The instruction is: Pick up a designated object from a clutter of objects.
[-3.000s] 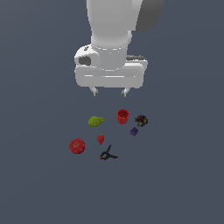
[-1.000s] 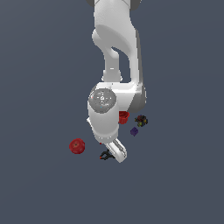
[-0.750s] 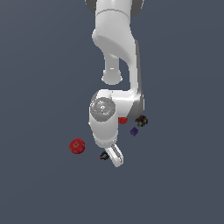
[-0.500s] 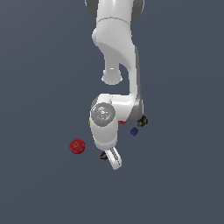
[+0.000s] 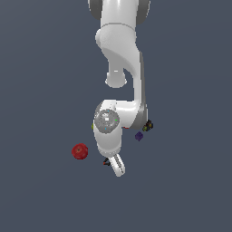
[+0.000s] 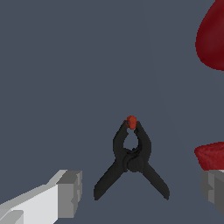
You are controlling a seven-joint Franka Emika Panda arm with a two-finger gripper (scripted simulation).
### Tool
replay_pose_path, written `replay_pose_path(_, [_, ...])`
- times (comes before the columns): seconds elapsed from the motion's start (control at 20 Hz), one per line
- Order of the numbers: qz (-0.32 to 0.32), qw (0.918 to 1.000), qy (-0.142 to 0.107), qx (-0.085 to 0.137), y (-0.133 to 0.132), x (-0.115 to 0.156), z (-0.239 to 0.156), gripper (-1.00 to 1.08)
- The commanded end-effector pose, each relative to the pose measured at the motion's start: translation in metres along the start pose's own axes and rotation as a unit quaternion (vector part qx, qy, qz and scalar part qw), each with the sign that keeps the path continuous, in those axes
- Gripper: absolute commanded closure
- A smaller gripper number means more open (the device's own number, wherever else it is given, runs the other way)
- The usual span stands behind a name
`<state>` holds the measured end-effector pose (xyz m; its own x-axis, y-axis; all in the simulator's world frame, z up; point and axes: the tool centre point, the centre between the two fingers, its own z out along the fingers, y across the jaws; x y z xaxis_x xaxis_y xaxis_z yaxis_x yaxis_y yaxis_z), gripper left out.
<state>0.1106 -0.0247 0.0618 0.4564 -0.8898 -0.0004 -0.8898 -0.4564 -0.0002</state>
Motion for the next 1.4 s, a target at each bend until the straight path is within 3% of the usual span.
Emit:
replay_pose_path(0.0, [0.000,1.0000,0.000,0.000,0.000,0.000,0.006,-0.92])
replay_pose_path(0.65, [0.002,1.0000,0.000,0.000,0.000,0.000,0.048,-0.92])
replay_pose_path(0.7, [0.002,1.0000,0.000,0.000,0.000,0.000,0.048,1.08])
replay_pose_path(1.35, [0.002,1.0000,0.000,0.000,-0.001,-0.001,0.045,1.08])
